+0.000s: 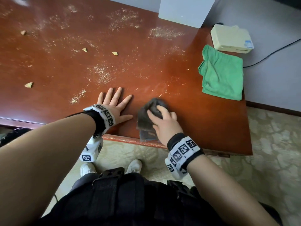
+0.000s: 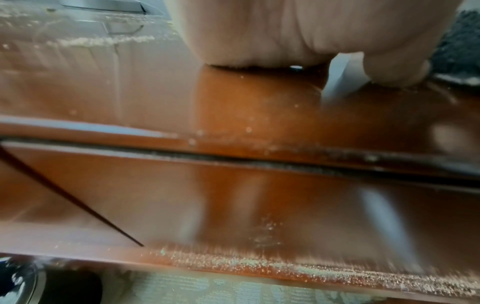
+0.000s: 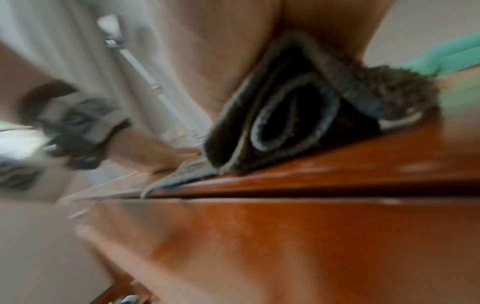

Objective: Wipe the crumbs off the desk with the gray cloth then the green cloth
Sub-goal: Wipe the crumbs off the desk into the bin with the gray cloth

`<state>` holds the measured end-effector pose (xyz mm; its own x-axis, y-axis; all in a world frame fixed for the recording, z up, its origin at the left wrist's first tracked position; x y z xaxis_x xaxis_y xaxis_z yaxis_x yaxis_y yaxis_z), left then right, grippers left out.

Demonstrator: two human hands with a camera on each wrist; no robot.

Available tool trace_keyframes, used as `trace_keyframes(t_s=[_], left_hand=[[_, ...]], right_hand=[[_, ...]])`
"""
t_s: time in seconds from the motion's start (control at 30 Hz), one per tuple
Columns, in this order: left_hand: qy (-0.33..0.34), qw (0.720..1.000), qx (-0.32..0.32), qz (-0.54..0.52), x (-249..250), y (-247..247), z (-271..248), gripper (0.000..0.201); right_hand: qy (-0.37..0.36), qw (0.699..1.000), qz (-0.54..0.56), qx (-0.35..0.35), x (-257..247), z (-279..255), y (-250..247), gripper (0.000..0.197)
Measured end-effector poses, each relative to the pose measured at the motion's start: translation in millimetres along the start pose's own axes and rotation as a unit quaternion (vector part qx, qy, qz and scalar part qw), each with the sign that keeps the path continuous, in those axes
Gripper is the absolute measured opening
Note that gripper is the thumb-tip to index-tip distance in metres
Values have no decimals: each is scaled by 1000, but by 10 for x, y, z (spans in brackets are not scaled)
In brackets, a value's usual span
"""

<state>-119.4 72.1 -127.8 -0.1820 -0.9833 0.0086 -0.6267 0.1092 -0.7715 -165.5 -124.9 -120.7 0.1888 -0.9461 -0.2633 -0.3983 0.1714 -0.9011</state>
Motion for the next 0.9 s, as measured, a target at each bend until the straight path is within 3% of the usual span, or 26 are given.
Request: trace_keyframes(t_s=[0.07, 0.13, 0.23, 0.3, 0.33, 0.4, 0.5, 0.57, 0.63, 0.7, 0.77, 0.83, 0.9], left_hand=[[-13, 1000, 1, -13, -28, 1, -20, 70], [-22, 1000, 2, -21, -46, 3, -41, 67], [-28, 999, 5, -17, -50, 18, -35, 67], [-33, 999, 5, -15, -44, 26, -32, 67], [-34, 999, 5, -15, -42, 28, -28, 67], [-36, 999, 4, -15, -38, 24, -21, 68], [-39, 999, 1, -18, -50, 16, 13, 72], [-39, 999, -1, -14, -58, -6, 41, 76], [-37, 999, -8, -7, -74, -28, 72, 81], [-33, 999, -15, -11, -87, -38, 81, 87], [-30, 999, -20, -14, -93, -35, 81, 91], [-30, 999, -19, -17, -97, -30, 90, 92], [-31, 999, -20, -15, -106, -31, 110, 93]], right_hand=[[-53, 998, 19, -36, -62, 49, 16, 64], [-3, 996, 93, -7, 144, 138, -141, 68], [177, 968, 120, 134, 731, 282, -519, 58], [306, 939, 105, 119, 1007, 364, -612, 56], [334, 934, 93, 87, 1026, 401, -603, 55], [295, 951, 73, 60, 869, 463, -522, 54], [105, 991, 86, 20, 337, 493, -319, 54], [21, 990, 134, -47, 13, 481, -164, 52], [-10, 987, 147, -60, -68, 525, -174, 54], [30, 984, 175, 27, 118, 635, -412, 54], [126, 972, 162, 118, 473, 755, -680, 57], [250, 958, 99, 98, 770, 844, -826, 61], [295, 954, 55, 24, 823, 897, -782, 61]])
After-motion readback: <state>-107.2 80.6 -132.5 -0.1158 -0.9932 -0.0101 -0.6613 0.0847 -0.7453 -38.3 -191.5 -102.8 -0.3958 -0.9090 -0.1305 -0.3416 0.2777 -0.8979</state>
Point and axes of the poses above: each hand's wrist, its own z-axis towards the middle knuckle, its own y-axis out of the palm, x = y × z, the point moved 2 cm from there along z, towards the middle knuckle, and after that the axes turned 1 degree about -x, right-handed, at the moved point
